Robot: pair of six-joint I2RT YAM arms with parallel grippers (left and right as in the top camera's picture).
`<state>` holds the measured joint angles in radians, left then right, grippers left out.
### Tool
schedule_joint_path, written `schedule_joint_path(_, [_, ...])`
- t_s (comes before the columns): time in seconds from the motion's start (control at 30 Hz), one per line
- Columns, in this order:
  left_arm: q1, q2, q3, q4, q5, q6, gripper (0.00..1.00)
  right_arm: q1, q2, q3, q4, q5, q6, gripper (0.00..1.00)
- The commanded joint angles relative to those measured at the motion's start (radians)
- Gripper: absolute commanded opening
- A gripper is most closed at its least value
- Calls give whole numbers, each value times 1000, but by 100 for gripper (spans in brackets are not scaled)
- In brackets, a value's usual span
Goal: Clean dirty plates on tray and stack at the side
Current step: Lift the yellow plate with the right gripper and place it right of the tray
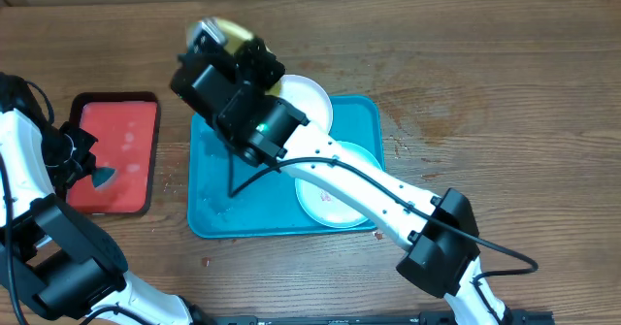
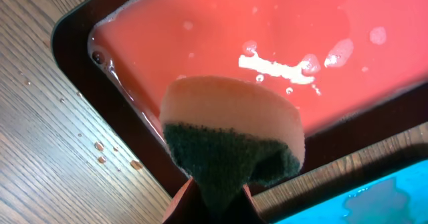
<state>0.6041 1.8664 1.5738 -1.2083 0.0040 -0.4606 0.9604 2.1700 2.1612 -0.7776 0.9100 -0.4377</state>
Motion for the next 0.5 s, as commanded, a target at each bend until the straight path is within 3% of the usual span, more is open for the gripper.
schedule_joint_path(0.0, [4,3,18,1,-3,20,4,-2,-13,-7,-4,-133,-138,4])
schedule_joint_path(0.1, [4,3,18,1,-3,20,4,10,-15,-7,130,142,-108,4])
schedule_joint_path(0.17, [4,3,18,1,-3,20,4,17,-16,-7,211,215,-85,4])
schedule_joint_path(0.23, [4,3,18,1,-3,20,4,20,-16,-7,156,72,-89,4])
schedule_joint_path(0.33, [4,3,18,0,-3,20,4,-9,-15,-7,-59,-345,-146,4])
schedule_joint_path(0.47, [4,3,18,-3,-1,20,4,-122,-29,13,-100,-391,263,4])
